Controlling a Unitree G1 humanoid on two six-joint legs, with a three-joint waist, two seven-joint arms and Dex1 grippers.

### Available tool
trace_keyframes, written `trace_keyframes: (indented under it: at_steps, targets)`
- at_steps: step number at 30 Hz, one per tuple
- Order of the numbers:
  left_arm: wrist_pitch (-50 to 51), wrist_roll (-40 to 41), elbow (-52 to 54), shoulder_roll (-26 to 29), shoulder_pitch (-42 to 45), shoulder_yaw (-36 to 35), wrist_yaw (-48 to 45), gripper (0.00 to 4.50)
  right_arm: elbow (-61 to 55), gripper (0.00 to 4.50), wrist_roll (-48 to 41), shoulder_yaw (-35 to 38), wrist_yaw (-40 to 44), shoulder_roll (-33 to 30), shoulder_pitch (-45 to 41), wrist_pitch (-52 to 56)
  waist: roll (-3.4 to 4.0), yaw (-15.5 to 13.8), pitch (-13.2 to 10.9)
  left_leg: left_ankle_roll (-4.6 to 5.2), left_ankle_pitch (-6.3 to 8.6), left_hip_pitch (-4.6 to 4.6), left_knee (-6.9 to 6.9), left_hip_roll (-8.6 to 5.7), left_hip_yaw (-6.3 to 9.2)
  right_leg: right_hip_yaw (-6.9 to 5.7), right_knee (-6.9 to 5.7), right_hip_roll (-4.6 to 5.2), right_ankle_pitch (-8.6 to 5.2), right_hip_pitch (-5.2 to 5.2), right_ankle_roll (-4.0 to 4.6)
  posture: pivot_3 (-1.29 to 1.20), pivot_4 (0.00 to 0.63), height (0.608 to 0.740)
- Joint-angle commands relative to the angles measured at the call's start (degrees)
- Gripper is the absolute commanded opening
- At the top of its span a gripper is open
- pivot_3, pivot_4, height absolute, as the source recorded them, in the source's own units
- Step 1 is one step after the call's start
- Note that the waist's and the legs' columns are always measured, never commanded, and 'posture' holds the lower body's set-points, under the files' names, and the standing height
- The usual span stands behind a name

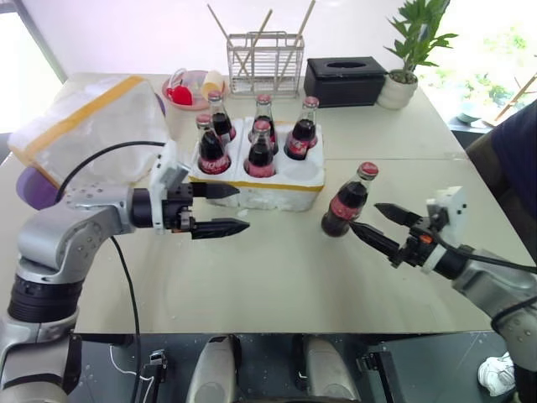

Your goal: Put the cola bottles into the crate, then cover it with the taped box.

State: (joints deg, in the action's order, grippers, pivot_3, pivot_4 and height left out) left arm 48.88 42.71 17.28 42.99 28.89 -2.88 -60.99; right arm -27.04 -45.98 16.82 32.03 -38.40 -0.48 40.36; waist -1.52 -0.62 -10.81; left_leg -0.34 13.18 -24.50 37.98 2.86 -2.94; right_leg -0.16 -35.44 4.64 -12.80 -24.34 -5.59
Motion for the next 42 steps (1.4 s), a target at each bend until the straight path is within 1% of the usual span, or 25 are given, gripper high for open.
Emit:
trace_keyframes:
  at_steps: [1,6,9,11,12,13,15,16,19,22,24,28,32,33,35,38,42]
  targets:
    - [-1.2,0.1,1.7,-0.5,0.7,-0.2,1.2,4.45,2.2,4.50,1.7,-1.7,0.8,1.5,-3.0,-2.4,0.00,0.0,0.0,0.00,0.00,0.00,0.00,0.00,0.00,0.00,0.00,-0.01,0.00,0.00,0.00,0.00,0.150,0.740]
    - [-1.3,0.2,1.7,-0.7,1.0,0.1,1.9,4.45,7.0,4.50,3.8,-4.5,1.7,4.1,-7.2,-3.6,0.01,0.0,0.0,0.00,0.00,0.00,-0.01,0.00,0.00,0.00,-0.01,-0.02,0.00,0.00,0.00,0.00,0.150,0.740]
    - [-1.1,0.3,1.6,-1.1,1.4,0.3,2.4,4.45,12.2,4.50,5.9,-7.0,2.0,6.8,-11.3,-5.0,0.01,0.1,0.0,0.00,0.00,0.01,-0.01,0.00,-0.01,0.00,-0.01,-0.02,0.00,0.00,0.00,0.00,0.150,0.740]
    - [-1.2,0.1,1.3,-1.3,1.6,0.3,3.0,4.45,13.6,4.50,6.2,-7.3,2.6,7.9,-12.4,-5.6,0.03,0.0,0.0,0.00,0.00,0.00,-0.01,0.00,-0.01,0.00,-0.01,-0.03,0.00,0.00,-0.01,0.00,0.150,0.740]
    - [-1.3,0.0,1.1,-1.3,1.7,0.3,3.1,4.50,13.2,3.98,6.1,-7.1,3.1,7.9,-12.3,-5.6,0.03,-0.1,0.0,0.00,0.00,0.00,-0.01,0.00,0.01,0.00,-0.02,-0.03,0.00,0.00,-0.01,0.00,0.150,0.740]
    - [-1.3,-0.1,0.9,-1.3,1.7,0.2,3.3,4.50,12.6,3.74,5.9,-7.0,3.6,7.8,-12.1,-5.5,0.03,-0.1,0.0,0.00,0.00,-0.01,-0.03,0.00,0.01,0.00,-0.01,-0.04,0.00,0.00,-0.01,0.00,0.150,0.740]
    - [-1.3,0.1,0.7,-1.3,1.8,-0.2,3.6,4.50,10.0,2.91,4.9,-5.8,4.0,6.8,-11.8,-4.7,0.03,0.0,0.0,0.01,0.00,-0.02,-0.06,-0.01,0.01,0.00,0.00,-0.04,0.00,-0.01,-0.02,0.00,0.150,0.740]
    - [-1.2,0.2,0.7,-1.2,1.7,-0.4,3.8,4.50,8.5,2.81,3.7,-4.6,4.1,6.1,-12.1,-3.8,0.05,0.0,0.0,0.01,0.00,-0.02,-0.06,-0.01,0.00,0.00,0.00,-0.04,0.00,-0.01,-0.02,0.00,0.150,0.740]
    - [-1.2,0.8,0.8,-1.2,1.5,-1.1,4.4,4.50,4.5,2.81,-2.8,-0.3,4.6,3.8,-14.8,-0.6,0.14,0.0,-0.1,0.01,0.00,-0.03,-0.08,0.00,0.00,0.00,-0.01,-0.04,0.00,-0.06,-0.03,0.00,0.150,0.740]
    - [-1.2,1.2,1.1,-1.3,1.2,-1.5,4.8,4.50,3.9,2.81,-9.1,1.8,5.0,1.2,-22.3,2.6,0.33,0.4,-0.2,0.01,0.00,-0.03,-0.07,0.00,-0.05,0.04,-0.03,-0.03,0.01,-0.09,-0.02,0.00,0.150,0.740]
    - [-1.4,1.2,1.0,-1.4,1.2,-1.5,5.0,4.50,5.7,2.81,-9.3,0.6,4.8,0.7,-27.7,3.4,0.34,0.8,-0.2,0.01,0.00,-0.01,-0.06,0.00,-0.08,0.06,-0.05,-0.03,0.01,-0.11,-0.02,0.00,0.150,0.740]
    - [-2.3,0.7,0.5,-1.6,1.3,-1.4,5.1,4.50,13.2,2.81,-5.4,-4.3,3.9,3.3,-39.3,3.0,0.32,1.3,-0.2,0.02,0.00,-0.01,-0.17,0.02,0.01,0.03,-0.08,-0.11,0.00,-0.13,-0.02,0.00,0.150,0.740]
    - [-2.8,0.6,0.2,-1.9,1.6,-1.8,5.4,4.50,20.4,2.81,1.1,-9.5,4.1,6.6,-45.9,0.0,0.32,1.3,-0.2,0.02,0.00,-0.03,-0.17,0.01,-0.02,0.03,-0.07,-0.10,0.00,-0.15,-0.02,0.00,0.150,0.740]
    - [-2.8,1.0,0.6,-1.9,1.4,-2.4,5.7,4.50,24.0,2.81,4.5,-12.1,3.5,8.4,-47.3,-1.5,0.33,1.3,-0.2,0.02,0.00,-0.05,-0.17,0.01,-0.03,0.04,-0.07,-0.09,0.00,-0.16,-0.02,0.00,0.150,0.740]
    - [-2.5,1.7,1.4,-1.7,1.1,-3.3,6.2,4.50,28.7,2.81,10.1,-16.2,2.9,10.8,-48.1,-4.0,0.33,1.4,-0.2,0.02,-0.01,-0.09,-0.16,0.01,-0.03,0.04,-0.07,-0.09,0.01,-0.19,-0.03,0.00,0.150,0.740]
    - [-2.4,2.2,2.3,-1.3,0.4,-4.0,6.9,4.50,31.9,2.81,16.1,-19.7,2.9,12.2,-46.7,-7.0,0.33,1.2,-0.2,0.02,-0.01,-0.15,-0.16,0.00,-0.03,0.03,-0.08,-0.09,0.01,-0.23,-0.04,0.00,0.150,0.740]
    - [-2.2,2.7,3.1,-0.8,-0.6,-5.0,7.5,4.50,34.2,2.81,20.8,-22.1,2.7,13.7,-45.2,-8.4,0.33,1.3,-0.2,0.02,-0.01,-0.57,-0.12,-0.02,-0.02,0.02,-0.09,-0.06,0.14,-0.58,-0.26,0.00,0.150,0.740]
